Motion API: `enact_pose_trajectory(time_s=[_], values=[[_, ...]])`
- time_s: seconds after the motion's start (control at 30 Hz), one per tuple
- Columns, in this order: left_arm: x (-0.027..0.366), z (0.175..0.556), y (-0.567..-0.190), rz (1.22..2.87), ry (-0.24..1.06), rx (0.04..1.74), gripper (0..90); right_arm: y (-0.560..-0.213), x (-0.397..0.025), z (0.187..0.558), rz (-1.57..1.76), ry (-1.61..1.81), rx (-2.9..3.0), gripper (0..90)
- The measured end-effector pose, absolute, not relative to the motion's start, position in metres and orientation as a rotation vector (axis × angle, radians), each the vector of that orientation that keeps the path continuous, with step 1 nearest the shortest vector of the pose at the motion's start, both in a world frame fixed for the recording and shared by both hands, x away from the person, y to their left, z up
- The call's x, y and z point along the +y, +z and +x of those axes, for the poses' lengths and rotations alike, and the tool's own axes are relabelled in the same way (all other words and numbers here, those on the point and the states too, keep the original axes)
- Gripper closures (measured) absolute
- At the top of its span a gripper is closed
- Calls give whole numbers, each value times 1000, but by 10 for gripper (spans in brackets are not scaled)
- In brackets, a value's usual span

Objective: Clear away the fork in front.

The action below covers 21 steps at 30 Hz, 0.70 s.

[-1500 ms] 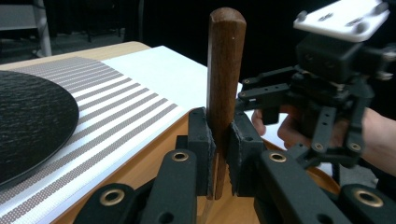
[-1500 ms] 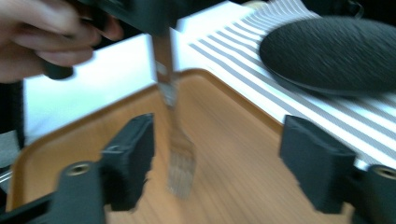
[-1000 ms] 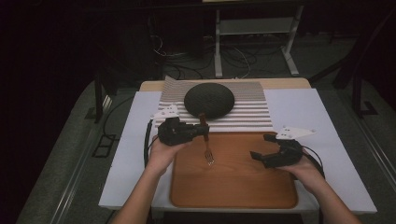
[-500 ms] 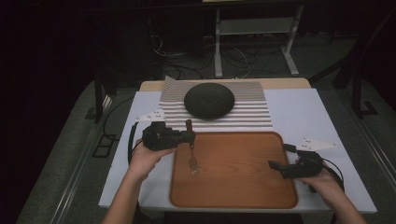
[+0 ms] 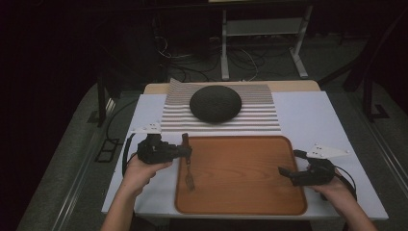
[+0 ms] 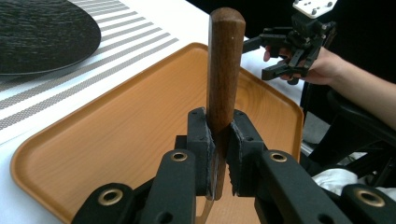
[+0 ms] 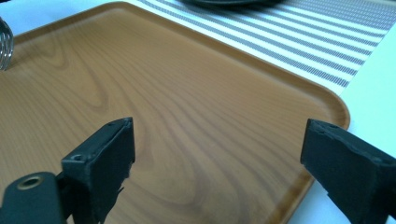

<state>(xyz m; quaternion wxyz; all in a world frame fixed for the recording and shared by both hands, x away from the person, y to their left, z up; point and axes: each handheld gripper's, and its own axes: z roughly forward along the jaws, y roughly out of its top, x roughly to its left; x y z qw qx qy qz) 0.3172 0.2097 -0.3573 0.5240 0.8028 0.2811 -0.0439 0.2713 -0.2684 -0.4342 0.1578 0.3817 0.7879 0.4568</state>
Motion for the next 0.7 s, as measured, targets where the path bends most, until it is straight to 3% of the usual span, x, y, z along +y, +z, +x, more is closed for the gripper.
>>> enact_pose_trajectory(time_s=[0.7], values=[[170, 349, -377, 1958, -85, 686, 778, -434, -272, 274, 1108, 1306, 2216, 102]])
